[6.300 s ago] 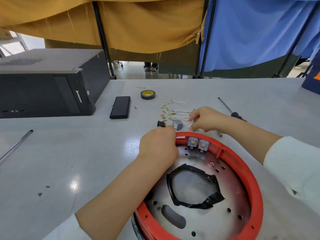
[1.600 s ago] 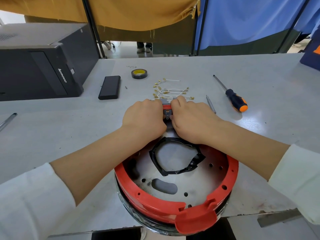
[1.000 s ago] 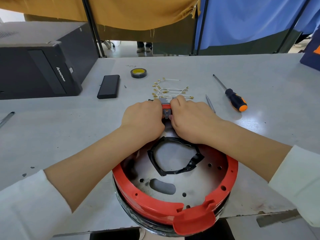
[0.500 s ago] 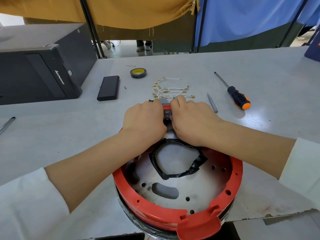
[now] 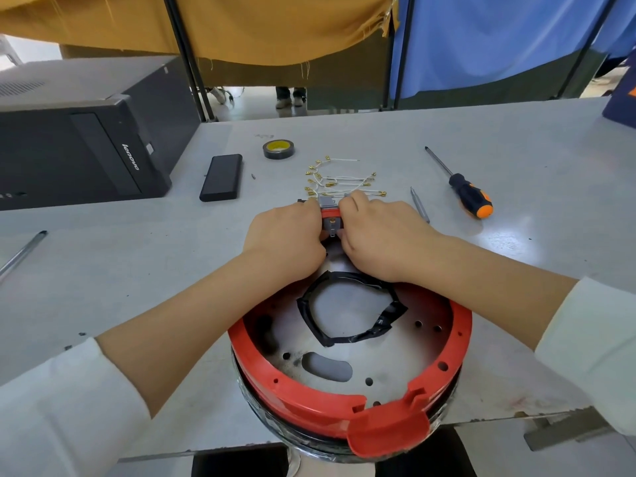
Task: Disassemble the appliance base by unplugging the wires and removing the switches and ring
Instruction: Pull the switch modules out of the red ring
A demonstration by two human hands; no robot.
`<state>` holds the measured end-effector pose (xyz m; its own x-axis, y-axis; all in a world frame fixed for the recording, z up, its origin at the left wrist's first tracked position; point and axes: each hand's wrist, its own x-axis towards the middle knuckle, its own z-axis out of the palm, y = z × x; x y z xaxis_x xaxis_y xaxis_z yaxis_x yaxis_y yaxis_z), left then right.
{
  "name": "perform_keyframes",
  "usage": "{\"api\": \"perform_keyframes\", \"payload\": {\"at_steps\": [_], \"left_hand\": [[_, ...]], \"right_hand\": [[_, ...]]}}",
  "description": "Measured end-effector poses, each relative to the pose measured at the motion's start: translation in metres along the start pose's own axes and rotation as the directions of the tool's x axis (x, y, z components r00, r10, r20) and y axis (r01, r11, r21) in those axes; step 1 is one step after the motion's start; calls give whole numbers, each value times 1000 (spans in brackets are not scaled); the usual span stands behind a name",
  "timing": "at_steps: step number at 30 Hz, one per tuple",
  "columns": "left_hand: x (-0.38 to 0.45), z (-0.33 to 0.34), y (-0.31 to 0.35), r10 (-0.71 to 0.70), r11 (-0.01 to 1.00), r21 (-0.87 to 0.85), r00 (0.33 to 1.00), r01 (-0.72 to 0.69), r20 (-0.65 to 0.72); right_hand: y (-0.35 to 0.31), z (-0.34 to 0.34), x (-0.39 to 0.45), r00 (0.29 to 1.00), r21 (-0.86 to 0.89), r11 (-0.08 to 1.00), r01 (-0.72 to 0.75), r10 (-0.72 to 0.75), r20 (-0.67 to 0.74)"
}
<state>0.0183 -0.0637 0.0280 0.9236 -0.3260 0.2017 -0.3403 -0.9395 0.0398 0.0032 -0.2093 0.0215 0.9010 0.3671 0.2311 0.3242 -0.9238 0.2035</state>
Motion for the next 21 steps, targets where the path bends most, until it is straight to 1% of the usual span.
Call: {"api": "perform_keyframes", "payload": {"at_steps": [5,10,21], "left_hand": [[0,1,4,-14,997,74,1000,16,-22],[2,1,5,-23,995,94,999,26,-29],[6,1,5,-25,992,121,998,31,-51]], "right_hand": [[-3,-3,-1,1000,-39,999,-6,7,8],[-5,-3,-1,1000,-73,997,-13,14,11],[-8,-4,3,998,-71,996,-55,57,23]]}}
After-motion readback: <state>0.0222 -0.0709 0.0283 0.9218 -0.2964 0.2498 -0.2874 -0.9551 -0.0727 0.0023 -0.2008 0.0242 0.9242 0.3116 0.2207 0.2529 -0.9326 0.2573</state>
